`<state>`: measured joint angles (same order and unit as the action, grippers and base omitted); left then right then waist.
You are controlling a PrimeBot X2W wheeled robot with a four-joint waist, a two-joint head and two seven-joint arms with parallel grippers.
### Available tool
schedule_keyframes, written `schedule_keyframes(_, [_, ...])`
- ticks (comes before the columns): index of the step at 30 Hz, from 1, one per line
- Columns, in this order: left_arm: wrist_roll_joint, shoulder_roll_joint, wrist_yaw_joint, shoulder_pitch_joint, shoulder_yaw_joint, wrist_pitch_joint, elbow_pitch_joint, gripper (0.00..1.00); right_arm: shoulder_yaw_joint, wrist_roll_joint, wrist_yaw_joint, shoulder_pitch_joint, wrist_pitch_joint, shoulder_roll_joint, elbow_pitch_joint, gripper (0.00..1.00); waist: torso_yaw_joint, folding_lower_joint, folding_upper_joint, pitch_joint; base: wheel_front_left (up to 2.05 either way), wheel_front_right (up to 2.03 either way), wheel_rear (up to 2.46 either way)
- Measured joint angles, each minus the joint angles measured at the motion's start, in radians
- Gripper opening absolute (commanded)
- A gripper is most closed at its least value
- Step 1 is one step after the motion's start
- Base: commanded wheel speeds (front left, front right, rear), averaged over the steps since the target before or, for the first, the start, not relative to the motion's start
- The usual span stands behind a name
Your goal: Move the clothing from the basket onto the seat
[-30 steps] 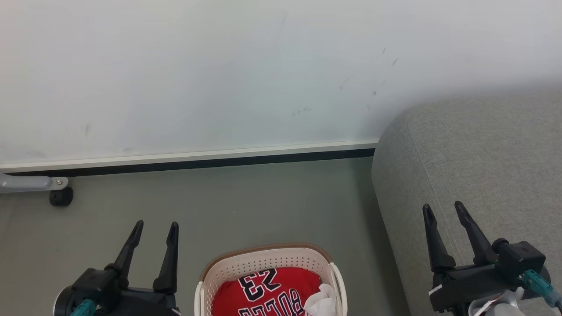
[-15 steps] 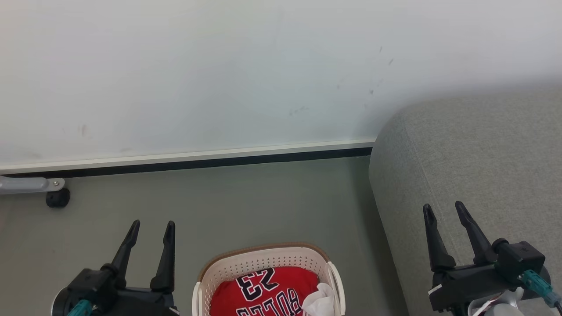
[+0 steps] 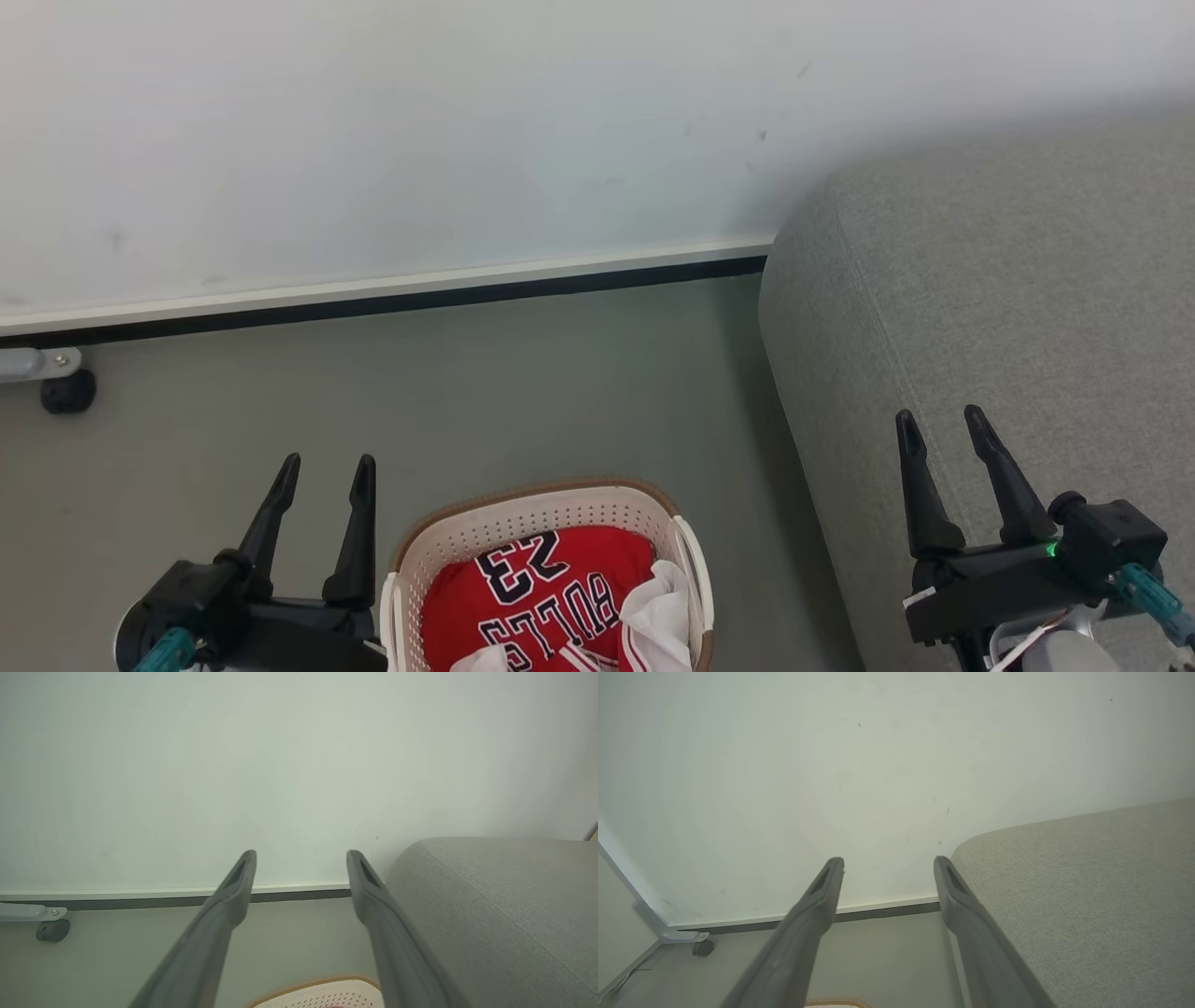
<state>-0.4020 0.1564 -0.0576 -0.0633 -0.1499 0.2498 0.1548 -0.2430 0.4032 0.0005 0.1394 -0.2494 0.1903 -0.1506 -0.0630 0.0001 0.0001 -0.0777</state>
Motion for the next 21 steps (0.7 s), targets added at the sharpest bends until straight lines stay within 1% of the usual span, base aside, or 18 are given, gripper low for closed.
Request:
schedule_keyframes(4, [0.000, 0.000, -0.005, -0.025, -0.002, 0.000, 0.002, 1.00, 0.000, 0.000, 0.008, 0.022, 0.000, -0.003, 0.019, 1.00, -0.018, 0.0000, 0.0000, -0.036, 0.00, 0.00, 0.00])
schedule_keyframes(11, [-0.007, -0.005, -0.018, -0.069, -0.024, 0.000, 0.033, 1.00, -0.002, -0.008, 0.013, 0.053, 0.000, -0.006, 0.062, 1.00, -0.055, 0.0001, 0.0000, -0.111, 0.00, 0.00, 0.00])
schedule_keyframes(15, [-0.007, -0.003, -0.023, -0.117, -0.030, -0.002, 0.049, 1.00, -0.001, -0.010, 0.013, 0.075, 0.000, -0.022, 0.088, 1.00, -0.078, 0.0001, 0.0000, -0.162, 0.00, 0.00, 0.00])
schedule_keyframes(21, [-0.007, 0.012, -0.036, -0.177, -0.046, -0.034, 0.086, 1.00, -0.005, -0.025, 0.015, 0.105, -0.007, -0.045, 0.120, 1.00, -0.113, 0.0001, 0.0000, -0.256, 0.00, 0.00, 0.00])
